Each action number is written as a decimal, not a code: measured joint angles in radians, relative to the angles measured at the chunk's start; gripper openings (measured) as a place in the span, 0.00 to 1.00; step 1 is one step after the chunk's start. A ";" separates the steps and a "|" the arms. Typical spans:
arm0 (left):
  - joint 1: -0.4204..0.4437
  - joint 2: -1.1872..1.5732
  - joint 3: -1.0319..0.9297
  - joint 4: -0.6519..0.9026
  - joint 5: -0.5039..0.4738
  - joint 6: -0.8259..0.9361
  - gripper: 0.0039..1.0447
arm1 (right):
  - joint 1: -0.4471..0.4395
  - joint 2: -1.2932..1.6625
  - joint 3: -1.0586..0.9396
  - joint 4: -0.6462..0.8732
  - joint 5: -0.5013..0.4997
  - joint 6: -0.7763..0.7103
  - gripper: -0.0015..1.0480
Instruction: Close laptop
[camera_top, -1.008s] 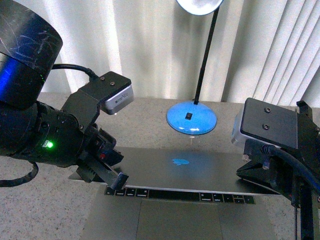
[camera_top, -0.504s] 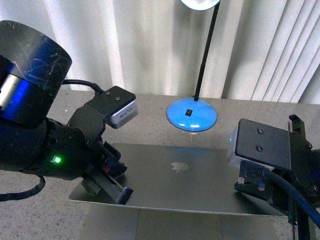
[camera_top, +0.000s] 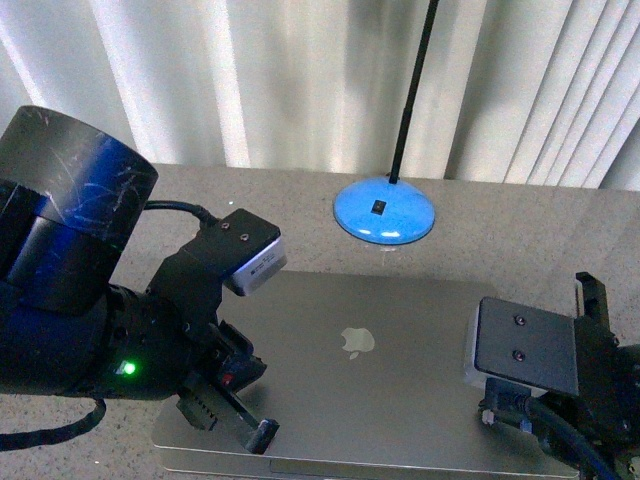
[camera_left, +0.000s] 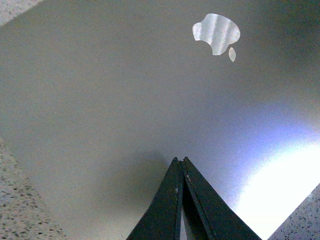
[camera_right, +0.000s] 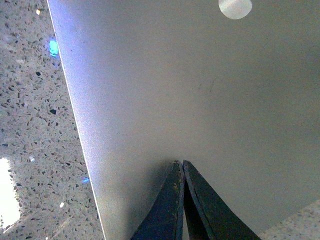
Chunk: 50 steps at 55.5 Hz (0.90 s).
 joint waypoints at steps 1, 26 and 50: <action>0.000 0.002 -0.003 0.004 0.001 -0.001 0.03 | 0.000 0.005 -0.002 0.005 0.000 0.000 0.03; 0.007 0.096 -0.059 0.132 0.036 -0.054 0.03 | 0.000 0.088 -0.039 0.109 -0.019 0.027 0.03; 0.301 -0.310 -0.138 0.479 -0.205 -0.720 0.26 | -0.048 -0.364 -0.034 0.392 0.095 0.978 0.21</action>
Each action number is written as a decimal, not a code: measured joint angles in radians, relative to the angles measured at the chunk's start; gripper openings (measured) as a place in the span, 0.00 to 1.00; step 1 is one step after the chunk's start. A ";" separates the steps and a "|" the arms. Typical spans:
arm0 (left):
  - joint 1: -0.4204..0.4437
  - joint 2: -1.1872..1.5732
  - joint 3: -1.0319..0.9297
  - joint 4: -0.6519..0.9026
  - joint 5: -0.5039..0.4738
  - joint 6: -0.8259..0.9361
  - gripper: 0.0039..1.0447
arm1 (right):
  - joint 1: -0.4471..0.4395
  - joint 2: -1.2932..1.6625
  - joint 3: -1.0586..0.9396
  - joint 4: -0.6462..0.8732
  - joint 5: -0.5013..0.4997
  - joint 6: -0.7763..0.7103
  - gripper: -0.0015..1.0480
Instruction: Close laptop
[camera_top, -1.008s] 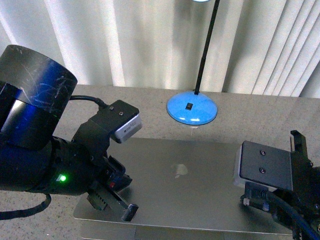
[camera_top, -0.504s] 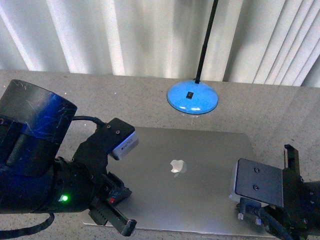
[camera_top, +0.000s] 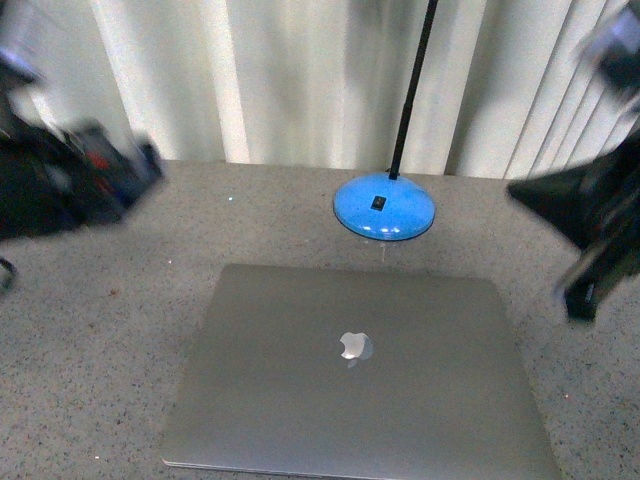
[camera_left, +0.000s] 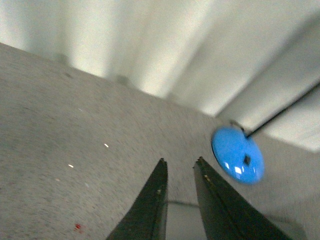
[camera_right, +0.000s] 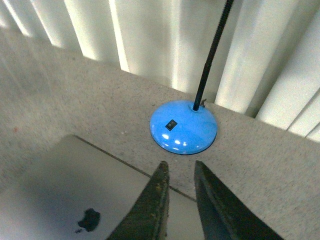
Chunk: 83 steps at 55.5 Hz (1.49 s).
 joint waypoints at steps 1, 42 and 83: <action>0.003 -0.004 -0.003 0.000 0.000 -0.026 0.31 | 0.000 -0.002 0.000 0.000 0.000 0.035 0.26; 0.071 -0.354 -0.443 0.319 -0.090 0.425 0.03 | -0.069 -0.320 -0.449 0.434 0.398 0.078 0.03; 0.071 -0.934 -0.561 -0.120 -0.086 0.435 0.03 | -0.146 -0.893 -0.552 -0.026 0.320 0.078 0.03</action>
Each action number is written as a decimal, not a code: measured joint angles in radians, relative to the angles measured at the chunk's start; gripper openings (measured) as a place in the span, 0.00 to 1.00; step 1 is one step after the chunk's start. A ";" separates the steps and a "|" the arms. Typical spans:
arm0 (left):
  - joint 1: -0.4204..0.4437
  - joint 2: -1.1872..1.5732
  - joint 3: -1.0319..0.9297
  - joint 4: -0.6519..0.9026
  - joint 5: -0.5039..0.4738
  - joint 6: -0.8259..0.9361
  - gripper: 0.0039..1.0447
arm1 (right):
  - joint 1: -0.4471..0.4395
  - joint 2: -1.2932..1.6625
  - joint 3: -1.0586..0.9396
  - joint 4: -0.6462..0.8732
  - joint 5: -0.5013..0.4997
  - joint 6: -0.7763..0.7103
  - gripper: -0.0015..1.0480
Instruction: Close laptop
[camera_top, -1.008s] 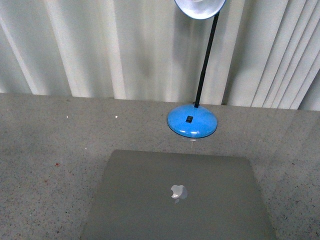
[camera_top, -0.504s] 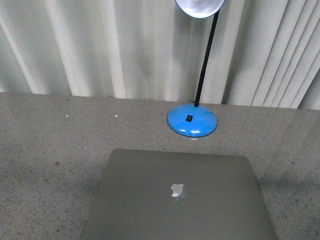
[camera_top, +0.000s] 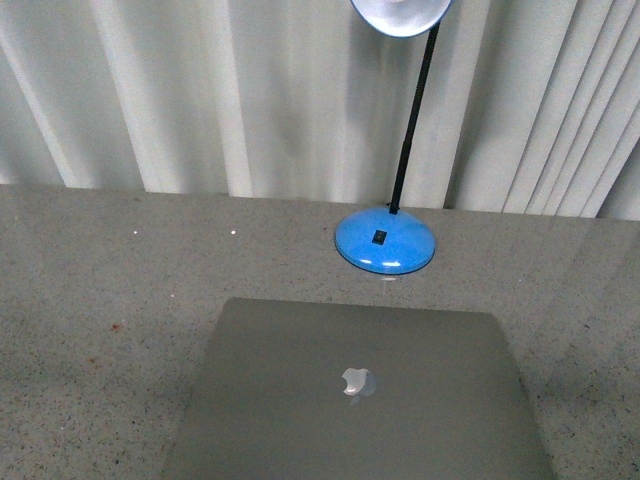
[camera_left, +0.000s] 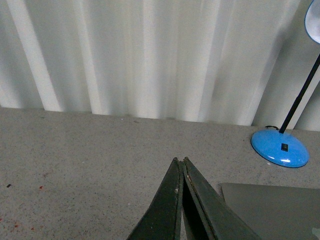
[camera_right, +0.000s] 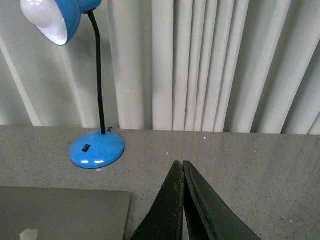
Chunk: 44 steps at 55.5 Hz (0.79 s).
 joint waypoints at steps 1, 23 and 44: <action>0.000 -0.012 0.000 -0.010 0.000 0.000 0.03 | 0.000 -0.012 0.000 -0.011 0.000 0.000 0.03; 0.000 -0.240 -0.001 -0.221 0.000 0.000 0.03 | 0.000 -0.216 0.000 -0.203 0.000 0.000 0.03; 0.000 -0.391 -0.001 -0.370 0.000 0.000 0.03 | 0.000 -0.350 0.000 -0.335 0.000 0.000 0.03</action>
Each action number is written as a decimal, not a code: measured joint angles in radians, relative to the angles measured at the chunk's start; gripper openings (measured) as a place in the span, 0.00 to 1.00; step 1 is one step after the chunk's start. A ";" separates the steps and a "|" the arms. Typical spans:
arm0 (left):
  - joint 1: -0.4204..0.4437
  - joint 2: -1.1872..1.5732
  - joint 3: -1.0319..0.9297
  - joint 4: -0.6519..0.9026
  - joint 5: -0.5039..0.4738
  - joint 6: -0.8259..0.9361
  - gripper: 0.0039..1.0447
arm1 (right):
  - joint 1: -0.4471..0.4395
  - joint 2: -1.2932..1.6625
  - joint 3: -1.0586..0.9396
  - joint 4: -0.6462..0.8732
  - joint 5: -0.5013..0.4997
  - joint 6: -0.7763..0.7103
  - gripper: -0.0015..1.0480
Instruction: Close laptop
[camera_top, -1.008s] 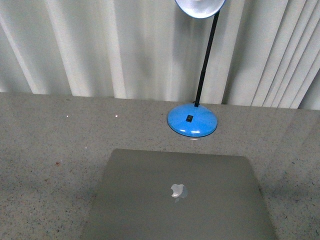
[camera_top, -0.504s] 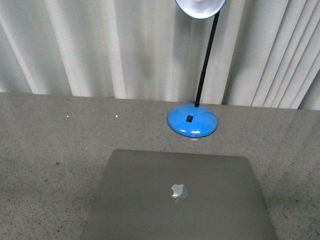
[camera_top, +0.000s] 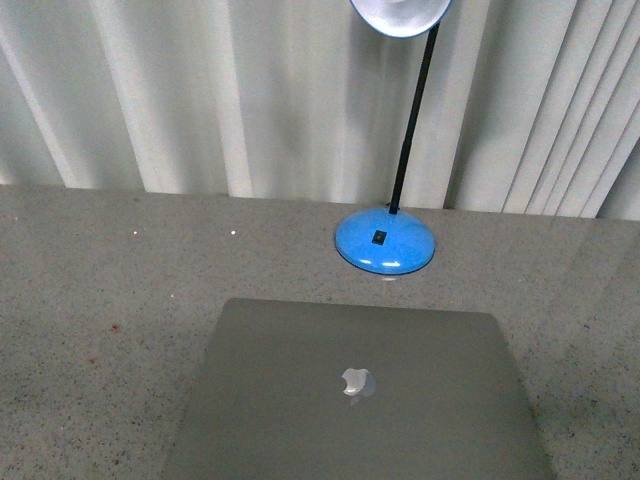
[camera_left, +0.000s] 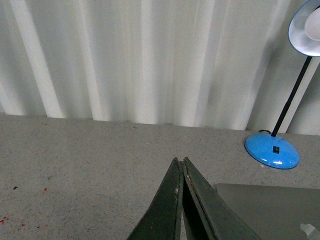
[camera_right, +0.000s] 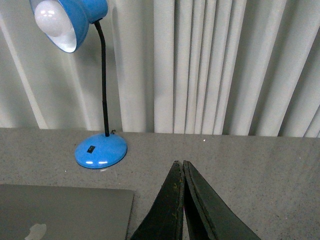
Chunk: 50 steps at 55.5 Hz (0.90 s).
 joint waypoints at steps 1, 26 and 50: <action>0.000 -0.007 0.000 -0.006 0.000 0.000 0.03 | 0.000 -0.005 0.000 -0.006 0.000 0.000 0.03; 0.000 -0.245 0.000 -0.264 0.000 0.001 0.03 | 0.000 -0.229 0.001 -0.235 0.000 0.000 0.03; 0.000 -0.264 0.000 -0.271 0.000 0.000 0.52 | 0.000 -0.230 0.001 -0.237 -0.001 -0.001 0.44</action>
